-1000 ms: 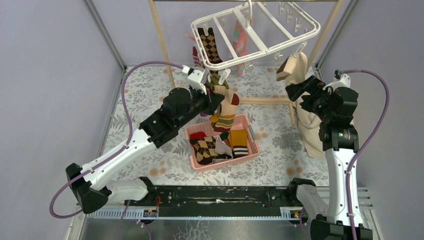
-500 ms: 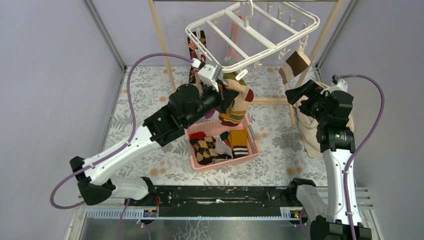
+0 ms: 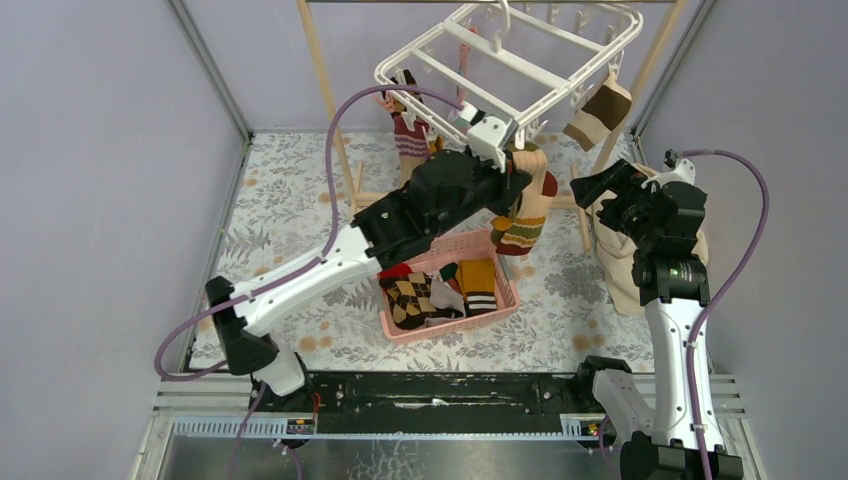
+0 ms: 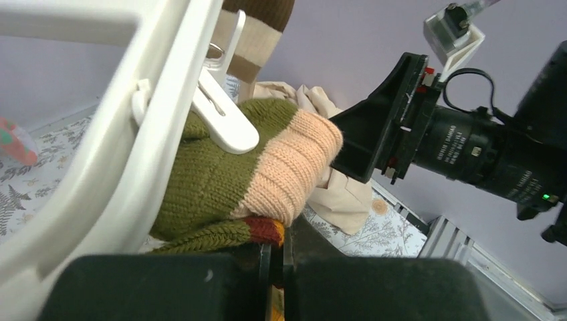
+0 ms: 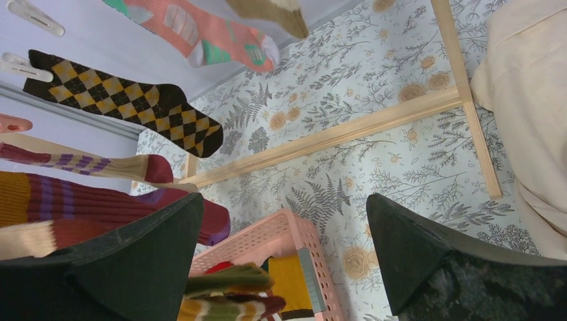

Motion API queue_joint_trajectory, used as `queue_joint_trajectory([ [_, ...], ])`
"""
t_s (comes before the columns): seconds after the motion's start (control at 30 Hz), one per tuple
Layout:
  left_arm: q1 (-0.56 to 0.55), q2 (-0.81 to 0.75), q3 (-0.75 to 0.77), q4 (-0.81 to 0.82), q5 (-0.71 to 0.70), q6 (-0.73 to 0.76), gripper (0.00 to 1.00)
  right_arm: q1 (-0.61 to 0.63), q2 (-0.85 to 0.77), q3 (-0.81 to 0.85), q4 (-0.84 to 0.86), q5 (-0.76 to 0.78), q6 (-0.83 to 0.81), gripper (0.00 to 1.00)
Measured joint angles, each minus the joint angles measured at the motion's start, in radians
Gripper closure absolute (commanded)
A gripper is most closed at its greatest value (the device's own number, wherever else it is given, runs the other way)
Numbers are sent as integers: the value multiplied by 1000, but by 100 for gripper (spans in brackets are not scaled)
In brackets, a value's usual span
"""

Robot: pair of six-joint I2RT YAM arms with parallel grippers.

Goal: Remove the socks clipped to the hanger
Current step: Adjust the hanger on the clothesline.

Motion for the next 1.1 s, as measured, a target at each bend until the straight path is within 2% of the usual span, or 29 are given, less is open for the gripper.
queue_joint_trajectory([
  [0.57,-6,327,388,-132,-53,30,94,0,-19,-6,0,-18,0,0],
  [0.67,-5,375,452,-161,-64,30,93,0,-22,-6,0,-37,0,3],
  [0.87,3,407,479,-181,-67,30,91,1,-64,-9,-1,-117,16,7],
  [1.0,10,424,512,-198,-66,30,81,12,-95,-12,0,-171,30,9],
  [1.07,10,425,515,-201,-65,30,73,17,-98,-13,1,-196,37,10],
  [1.1,10,425,515,-203,-64,29,65,19,-98,-15,6,-209,41,10],
])
